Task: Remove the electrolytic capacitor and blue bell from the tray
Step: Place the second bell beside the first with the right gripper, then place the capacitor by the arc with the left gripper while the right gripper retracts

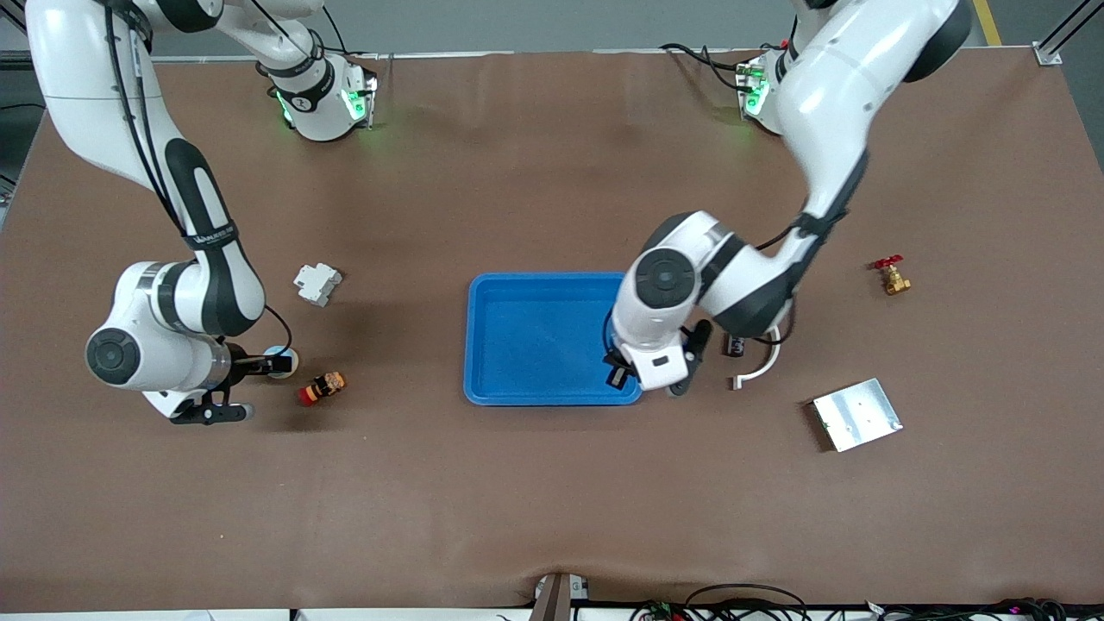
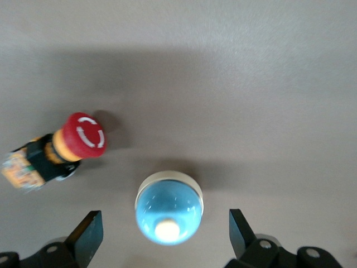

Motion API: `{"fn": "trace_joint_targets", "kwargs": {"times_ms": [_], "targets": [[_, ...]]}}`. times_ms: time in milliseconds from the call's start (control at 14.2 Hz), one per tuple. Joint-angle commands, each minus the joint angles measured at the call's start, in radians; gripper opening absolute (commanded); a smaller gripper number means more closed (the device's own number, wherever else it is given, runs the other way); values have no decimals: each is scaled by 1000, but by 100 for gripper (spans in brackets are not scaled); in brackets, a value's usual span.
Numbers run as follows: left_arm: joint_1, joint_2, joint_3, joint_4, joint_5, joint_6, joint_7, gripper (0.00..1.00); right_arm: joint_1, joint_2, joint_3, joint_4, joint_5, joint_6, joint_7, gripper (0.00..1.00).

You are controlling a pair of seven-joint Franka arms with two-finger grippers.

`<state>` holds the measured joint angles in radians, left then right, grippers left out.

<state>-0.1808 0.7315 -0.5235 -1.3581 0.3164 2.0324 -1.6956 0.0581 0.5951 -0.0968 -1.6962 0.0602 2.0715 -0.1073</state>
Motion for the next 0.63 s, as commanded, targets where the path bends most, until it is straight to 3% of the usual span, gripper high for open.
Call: {"fn": "trace_joint_targets", "kwargs": {"times_ms": [0,282,564], "targets": [[168,-76,-149,-50,-23,-64,277,0,-11,-76,9,105,7,-198,12,100],[299,-187,-173,-142,-20,-152,826,0,-3,-220,12,116,7,-326,104,100],[447,-291,-194,-268,-20,-144,1132,0,2,-378,16,115,9,-451,100,100]]}}
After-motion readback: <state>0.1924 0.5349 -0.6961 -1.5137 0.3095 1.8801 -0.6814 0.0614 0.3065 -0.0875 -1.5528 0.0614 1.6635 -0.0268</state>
